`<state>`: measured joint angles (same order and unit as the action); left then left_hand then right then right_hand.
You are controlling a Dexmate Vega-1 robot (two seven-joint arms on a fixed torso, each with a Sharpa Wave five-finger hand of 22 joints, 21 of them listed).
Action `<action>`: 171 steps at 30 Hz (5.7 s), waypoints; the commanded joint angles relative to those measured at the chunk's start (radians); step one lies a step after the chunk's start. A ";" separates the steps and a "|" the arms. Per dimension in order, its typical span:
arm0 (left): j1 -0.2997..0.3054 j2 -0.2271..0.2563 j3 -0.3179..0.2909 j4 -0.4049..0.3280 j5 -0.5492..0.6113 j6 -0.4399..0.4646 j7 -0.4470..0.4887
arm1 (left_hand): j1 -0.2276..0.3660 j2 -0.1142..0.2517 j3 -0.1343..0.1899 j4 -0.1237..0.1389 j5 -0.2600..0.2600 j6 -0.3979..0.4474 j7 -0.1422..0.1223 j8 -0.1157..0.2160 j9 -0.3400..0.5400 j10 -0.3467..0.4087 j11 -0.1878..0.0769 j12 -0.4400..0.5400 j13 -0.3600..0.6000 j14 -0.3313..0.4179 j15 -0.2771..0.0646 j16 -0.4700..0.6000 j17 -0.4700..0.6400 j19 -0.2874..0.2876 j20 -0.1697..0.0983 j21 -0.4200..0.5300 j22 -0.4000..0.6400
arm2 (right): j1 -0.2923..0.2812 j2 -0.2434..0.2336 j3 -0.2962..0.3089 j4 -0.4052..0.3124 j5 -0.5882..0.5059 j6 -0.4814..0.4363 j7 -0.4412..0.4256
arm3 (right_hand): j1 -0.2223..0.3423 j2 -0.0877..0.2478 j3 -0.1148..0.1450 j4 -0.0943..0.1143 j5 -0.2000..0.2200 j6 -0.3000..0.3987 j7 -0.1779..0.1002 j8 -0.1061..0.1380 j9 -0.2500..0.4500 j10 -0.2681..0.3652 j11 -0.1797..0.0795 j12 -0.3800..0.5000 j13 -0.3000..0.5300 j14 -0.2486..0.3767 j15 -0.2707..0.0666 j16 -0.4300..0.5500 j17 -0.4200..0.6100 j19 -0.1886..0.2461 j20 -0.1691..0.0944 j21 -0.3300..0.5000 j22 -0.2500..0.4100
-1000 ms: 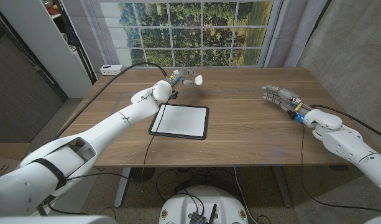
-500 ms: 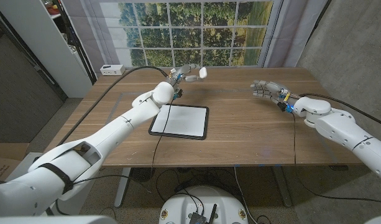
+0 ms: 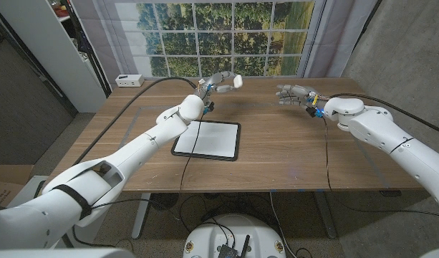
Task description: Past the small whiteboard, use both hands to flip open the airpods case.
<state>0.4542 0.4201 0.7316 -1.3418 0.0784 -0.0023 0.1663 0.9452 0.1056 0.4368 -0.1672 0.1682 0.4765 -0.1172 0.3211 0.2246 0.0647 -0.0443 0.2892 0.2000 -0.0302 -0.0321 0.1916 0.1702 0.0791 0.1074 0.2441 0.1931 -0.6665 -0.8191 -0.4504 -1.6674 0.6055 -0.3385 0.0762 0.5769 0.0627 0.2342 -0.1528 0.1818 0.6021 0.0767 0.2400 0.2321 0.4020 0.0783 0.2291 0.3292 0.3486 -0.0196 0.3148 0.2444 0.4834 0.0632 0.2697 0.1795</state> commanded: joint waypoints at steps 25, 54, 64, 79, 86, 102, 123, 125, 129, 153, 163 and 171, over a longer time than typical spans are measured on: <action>-0.034 -0.034 0.061 -0.005 0.040 0.044 -0.036 | 0.017 0.012 -0.015 0.003 0.008 0.280 0.064 0.086 0.058 0.007 0.002 -0.012 0.001 0.007 -0.023 -0.006 0.001 -0.006 0.019 -0.002 0.004 | 0.235 0.094 -0.165 0.025 -0.189 -0.146 0.083 | -0.005 -0.015 -0.016 0.011 0.003 0.007 0.044 -0.009 -0.007 -0.013 0.052 -0.007 -0.007 0.011 0.041 0.003 0.010 0.026 0.044 -0.006 0.002; -0.033 -0.092 0.084 0.015 0.058 0.081 0.026 | 0.027 0.016 -0.027 0.006 0.008 0.289 0.067 0.090 0.073 0.015 0.003 -0.016 0.001 0.013 -0.020 -0.006 0.001 0.000 0.021 0.000 0.006 | 0.201 0.104 -0.152 0.005 -0.169 -0.121 0.085 | -0.025 0.085 0.019 0.039 0.012 0.057 0.032 0.007 0.007 0.021 0.051 0.000 -0.022 0.047 0.038 0.013 0.016 0.061 0.062 -0.012 0.002; -0.031 -0.112 0.085 0.038 0.039 0.054 0.034 | 0.027 0.016 -0.033 0.008 0.008 0.292 0.072 0.092 0.078 0.021 0.007 -0.016 0.001 0.016 -0.019 -0.007 0.001 0.002 0.020 0.001 0.006 | 0.196 0.111 -0.163 0.010 -0.187 -0.114 0.070 | 0.121 0.090 0.085 -0.032 0.023 0.089 0.010 0.023 0.025 0.051 0.026 0.008 -0.028 0.083 0.009 0.022 0.008 0.097 0.034 -0.012 0.002; -0.021 -0.138 0.072 0.078 -0.020 -0.007 0.022 | 0.024 0.015 -0.044 0.012 0.006 0.288 0.081 0.091 0.087 0.032 0.009 -0.016 0.001 0.026 -0.015 -0.004 0.001 0.002 0.022 0.001 0.008 | 0.155 0.136 -0.145 0.045 -0.220 -0.028 -0.003 | 0.344 0.105 0.137 -0.023 0.022 0.211 -0.061 0.102 0.108 0.195 -0.067 0.060 -0.010 0.194 -0.076 0.091 0.024 0.163 -0.035 -0.001 0.007; -0.017 -0.109 0.062 0.056 -0.040 -0.008 -0.014 | -0.016 -0.009 -0.081 0.028 0.004 0.243 0.093 0.070 0.094 0.034 0.019 -0.020 0.004 0.034 -0.004 -0.004 0.004 -0.002 0.024 0.000 0.009 | 0.150 0.125 -0.139 0.066 -0.243 0.030 0.002 | 0.413 0.117 0.150 -0.018 0.025 0.228 -0.090 0.132 0.152 0.246 -0.109 0.081 0.009 0.206 -0.113 0.119 0.044 0.154 -0.057 -0.003 0.010; -0.033 -0.034 -0.010 0.011 -0.177 0.004 -0.166 | -0.129 -0.078 -0.166 0.063 0.017 0.185 0.123 0.020 0.074 0.021 0.018 -0.031 0.008 0.016 0.017 -0.007 0.009 -0.018 0.038 -0.007 0.011 | 0.124 0.108 -0.135 0.122 -0.339 0.240 0.011 | 0.443 0.106 0.127 -0.007 0.015 0.256 -0.123 0.165 0.199 0.277 -0.153 0.102 0.038 0.210 -0.177 0.154 0.074 0.110 -0.081 -0.016 0.013; -0.060 -0.038 0.006 0.041 -0.195 0.011 -0.198 | -0.110 -0.045 -0.158 0.053 0.036 0.190 0.118 0.006 0.064 0.019 0.024 -0.035 0.009 0.019 0.030 -0.003 0.008 -0.021 0.056 -0.006 0.013 | 0.083 0.100 -0.109 0.126 -0.383 0.357 0.024 | 0.450 0.099 0.105 -0.002 0.005 0.268 -0.154 0.179 0.225 0.287 -0.191 0.112 0.057 0.195 -0.204 0.158 0.084 0.085 -0.094 -0.020 0.016; -0.061 -0.040 0.006 0.046 -0.197 -0.007 -0.202 | -0.109 -0.045 -0.158 0.053 0.036 0.190 0.114 0.005 0.063 0.020 0.024 -0.035 0.009 0.020 0.028 -0.003 0.008 -0.021 0.055 -0.006 0.013 | 0.085 0.101 -0.115 0.127 -0.398 0.361 0.025 | 0.452 0.099 0.104 -0.002 0.005 0.271 -0.158 0.179 0.225 0.288 -0.194 0.113 0.058 0.194 -0.205 0.158 0.084 0.083 -0.094 -0.020 0.016; -0.066 -0.047 0.007 0.064 -0.207 -0.036 -0.220 | -0.107 -0.044 -0.159 0.050 0.037 0.194 0.099 0.003 0.061 0.022 0.022 -0.035 0.009 0.023 0.023 -0.002 0.008 -0.022 0.055 -0.006 0.013 | 0.087 0.105 -0.121 0.127 -0.415 0.364 0.024 | 0.453 0.097 0.101 -0.002 0.004 0.275 -0.156 0.179 0.224 0.289 -0.195 0.114 0.061 0.193 -0.205 0.159 0.085 0.081 -0.096 -0.020 0.017; -0.055 -0.019 0.009 0.028 -0.186 -0.046 -0.236 | -0.091 -0.048 -0.166 0.036 0.045 0.192 0.071 -0.011 0.052 0.017 0.012 -0.040 0.009 0.024 0.016 -0.003 0.008 -0.022 0.059 -0.005 0.014 | 0.109 0.121 -0.123 0.133 -0.443 0.331 0.023 | 0.457 0.094 0.092 -0.001 0.004 0.283 -0.153 0.176 0.222 0.294 -0.188 0.120 0.073 0.197 -0.204 0.156 0.081 0.078 -0.094 -0.017 0.017; -0.051 -0.005 0.007 0.006 -0.177 -0.059 -0.246 | -0.082 -0.044 -0.164 0.032 0.046 0.190 0.067 -0.016 0.050 0.017 0.011 -0.040 0.010 0.025 0.016 -0.003 0.007 -0.017 0.059 -0.003 0.014 | 0.109 0.121 -0.119 0.131 -0.446 0.321 0.014 | 0.459 0.094 0.089 -0.001 0.005 0.288 -0.151 0.177 0.223 0.302 -0.186 0.124 0.077 0.200 -0.204 0.155 0.079 0.077 -0.095 -0.016 0.018; -0.054 -0.009 0.007 0.010 -0.168 -0.067 -0.243 | -0.080 -0.044 -0.166 0.031 0.046 0.192 0.066 -0.018 0.048 0.019 0.011 -0.040 0.010 0.026 0.015 -0.003 0.007 -0.016 0.059 -0.002 0.015 | 0.104 0.115 -0.125 0.113 -0.463 0.323 0.009 | 0.459 0.094 0.086 0.000 0.005 0.292 -0.151 0.177 0.224 0.303 -0.185 0.125 0.080 0.201 -0.203 0.154 0.078 0.076 -0.094 -0.015 0.018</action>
<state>0.3997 0.4084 0.7418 -1.3248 -0.1003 -0.0565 -0.0787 0.8586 0.0579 0.2719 -0.1341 0.2078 0.6692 -0.0498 0.3054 0.2736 0.0822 -0.0270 0.2544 0.2069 -0.0088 -0.0108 0.1839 0.1745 0.0614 0.1609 0.2363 0.2022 -0.5590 -0.6986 -0.5716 -1.5376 0.1609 -0.0113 0.0938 1.0343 0.1469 0.3224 -0.1529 0.1854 0.8098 -0.0085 0.3872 0.3349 0.6939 -0.1098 0.3483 0.4061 0.5439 -0.0526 0.4644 0.3196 0.5612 -0.0304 0.2539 0.1955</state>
